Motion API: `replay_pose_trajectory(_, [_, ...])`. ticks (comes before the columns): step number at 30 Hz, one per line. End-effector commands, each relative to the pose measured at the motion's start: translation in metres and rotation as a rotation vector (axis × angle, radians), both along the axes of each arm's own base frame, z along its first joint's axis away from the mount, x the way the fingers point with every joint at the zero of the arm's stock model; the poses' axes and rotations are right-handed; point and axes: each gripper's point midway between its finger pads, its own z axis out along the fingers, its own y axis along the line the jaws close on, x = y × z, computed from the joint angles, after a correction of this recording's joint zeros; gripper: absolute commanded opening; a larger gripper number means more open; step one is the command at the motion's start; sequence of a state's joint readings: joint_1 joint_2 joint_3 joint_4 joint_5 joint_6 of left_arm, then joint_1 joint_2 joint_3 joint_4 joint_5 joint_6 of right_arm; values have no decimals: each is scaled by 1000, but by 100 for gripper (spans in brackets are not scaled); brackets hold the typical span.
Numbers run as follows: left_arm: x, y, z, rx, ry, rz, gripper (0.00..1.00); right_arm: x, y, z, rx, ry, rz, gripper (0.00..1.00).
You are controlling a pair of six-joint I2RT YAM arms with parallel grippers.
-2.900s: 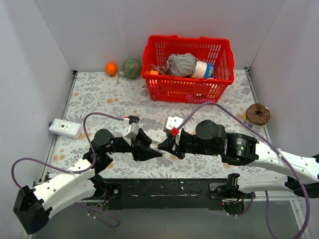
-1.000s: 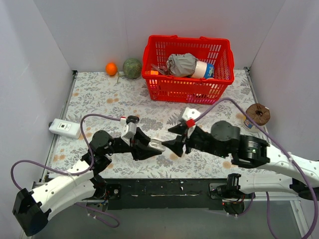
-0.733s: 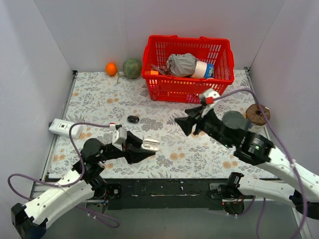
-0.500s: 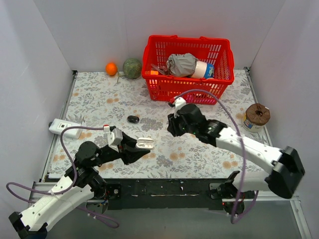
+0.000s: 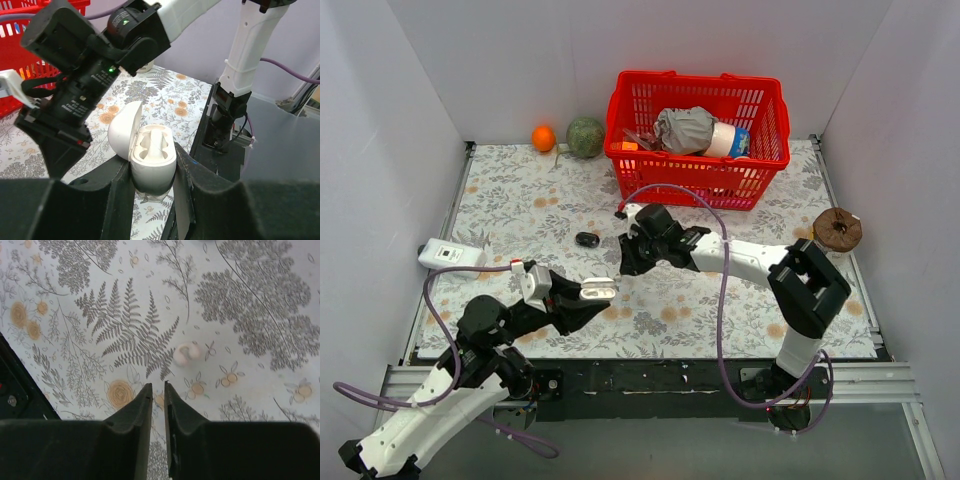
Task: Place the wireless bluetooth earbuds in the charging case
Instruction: Pick up the earbud from the center of the board.
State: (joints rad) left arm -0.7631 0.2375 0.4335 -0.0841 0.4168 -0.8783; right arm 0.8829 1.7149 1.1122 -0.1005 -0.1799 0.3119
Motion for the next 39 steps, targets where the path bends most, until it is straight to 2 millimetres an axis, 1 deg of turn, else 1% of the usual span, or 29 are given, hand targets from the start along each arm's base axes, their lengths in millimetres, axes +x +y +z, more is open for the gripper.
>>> replay_pose_trajectory(1, [0,4,3,-4,-5,17,0,3,43,22,120,19,69,14])
replay_pose_trajectory(2, [-1,5,5,-7,-12,16,0,4,44,14,109,34,67,8])
replay_pose_trajectory(3, [-2,5,5,-7,-12,15,0,2,46,12,110,38,73,1])
replay_pose_trajectory(8, [-5,6,5,-7,-12,7,0,-14,44,-5,91,63,93,1])
replay_pose_trajectory(10, [-6,6,4,-5,-11,4,0,-18,43,-11,76,71,92,1])
replay_pose_trajectory(11, [-6,7,5,-8,-14,4,0,-19,42,-18,64,81,89,1])
replay_pose_trajectory(16, [-8,6,-1,10,2,-8,0,-15,41,-33,32,96,59,1])
replay_pose_trajectory(17, [-8,6,0,9,1,-10,0,-15,41,-38,21,102,56,1])
replay_pose_trajectory(18, [-9,6,0,9,2,-10,0,-13,42,-39,17,100,49,1])
replay_pose_trajectory(23, [-9,6,2,7,-4,-11,0,-2,33,-58,-47,105,-1,1])
replay_pose_trajectory(24, [-9,6,1,8,0,-11,0,-1,30,-60,-55,109,-9,1])
replay_pose_trajectory(25, [-9,6,2,7,-2,-13,0,5,27,-62,-64,99,-29,1])
replay_pose_trajectory(27, [-9,6,0,13,3,-9,0,8,23,-64,-74,95,-40,1])
replay_pose_trajectory(28, [-9,6,1,11,1,-8,0,13,19,-65,-78,88,-58,1])
replay_pose_trajectory(34, [-7,6,0,11,5,-2,0,27,7,-64,-82,73,-88,1])
replay_pose_trajectory(39, [-7,6,-2,14,9,1,0,34,3,-62,-85,63,-96,1])
